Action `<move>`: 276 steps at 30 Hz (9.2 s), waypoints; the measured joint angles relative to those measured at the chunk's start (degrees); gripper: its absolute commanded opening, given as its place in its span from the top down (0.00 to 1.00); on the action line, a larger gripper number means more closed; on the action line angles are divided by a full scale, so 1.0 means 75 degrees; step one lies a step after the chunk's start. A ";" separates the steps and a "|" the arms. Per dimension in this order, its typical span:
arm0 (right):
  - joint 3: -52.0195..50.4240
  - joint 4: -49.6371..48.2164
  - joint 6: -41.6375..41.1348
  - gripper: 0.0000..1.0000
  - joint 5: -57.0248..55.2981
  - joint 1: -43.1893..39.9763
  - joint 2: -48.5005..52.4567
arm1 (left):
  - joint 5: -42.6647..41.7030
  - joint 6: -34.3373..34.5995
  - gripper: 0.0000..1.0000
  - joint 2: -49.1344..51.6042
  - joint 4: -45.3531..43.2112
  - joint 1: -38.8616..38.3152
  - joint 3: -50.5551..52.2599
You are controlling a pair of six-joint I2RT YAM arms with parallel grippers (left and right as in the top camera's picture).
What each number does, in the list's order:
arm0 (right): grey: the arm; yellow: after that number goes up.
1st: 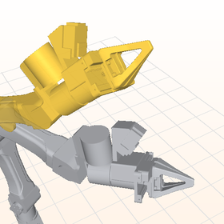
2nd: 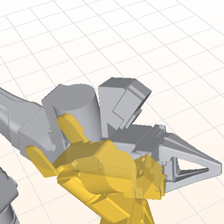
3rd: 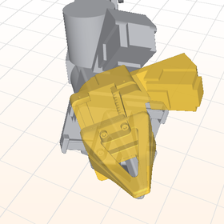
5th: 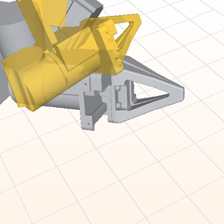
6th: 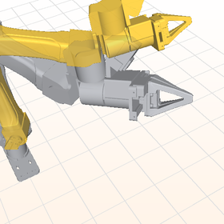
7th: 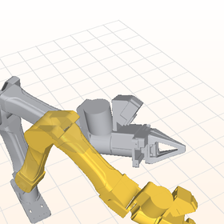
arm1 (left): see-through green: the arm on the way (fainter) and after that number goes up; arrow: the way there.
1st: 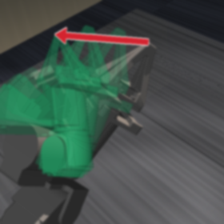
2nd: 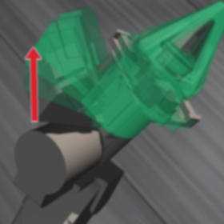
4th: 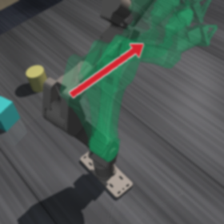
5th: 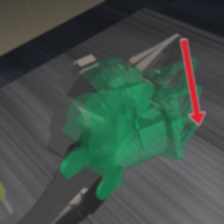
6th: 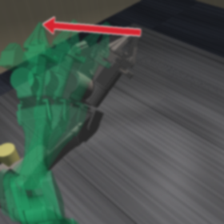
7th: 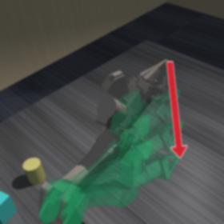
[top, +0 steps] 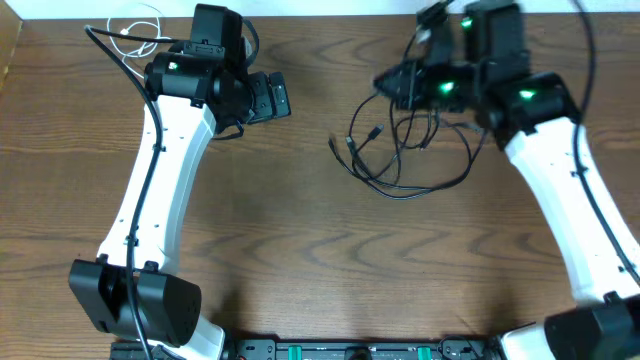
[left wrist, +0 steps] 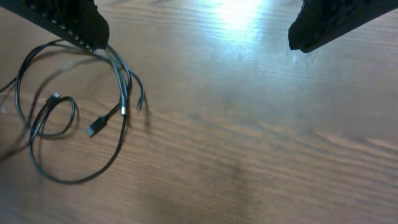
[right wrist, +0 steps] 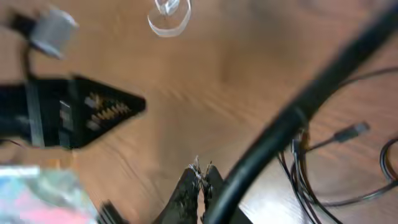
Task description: Untangle cables
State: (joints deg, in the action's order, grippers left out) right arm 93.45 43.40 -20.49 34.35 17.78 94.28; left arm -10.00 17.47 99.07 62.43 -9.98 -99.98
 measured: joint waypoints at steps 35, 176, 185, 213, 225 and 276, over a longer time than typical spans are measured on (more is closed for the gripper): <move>-0.0009 0.3115 0.7997 0.99 0.2416 0.2159 0.0653 | -0.4077 0.2285 0.04 0.0000 -0.0781 0.0749 0.0000; 0.3856 0.2043 0.3654 0.99 -0.3617 0.0568 0.5858 | -0.0420 0.1810 0.05 -0.0003 0.0201 0.0694 -0.0688; 0.4188 0.1635 0.3634 0.99 -0.3654 0.0568 0.2856 | -0.0420 0.1810 0.05 -0.0003 0.0201 0.0694 -0.0688; 0.4339 -0.4424 0.3142 0.99 -0.4704 0.0568 -0.0638 | -0.0417 0.1810 0.05 -0.0003 0.0210 0.0694 -0.0688; 0.4438 -0.4065 0.2961 0.99 -0.5546 0.0568 -0.0635 | -0.0417 0.1810 0.05 -0.0003 0.0210 0.0694 -0.0688; 0.4508 -0.0460 -0.3824 0.99 -0.2952 0.0318 0.1810 | -0.2375 -0.1361 0.05 -0.0003 0.0455 -0.0965 -0.0673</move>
State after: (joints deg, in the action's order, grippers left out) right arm 127.26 39.94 -49.17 12.21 20.16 107.85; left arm -27.81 7.27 99.04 65.84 -17.21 -105.03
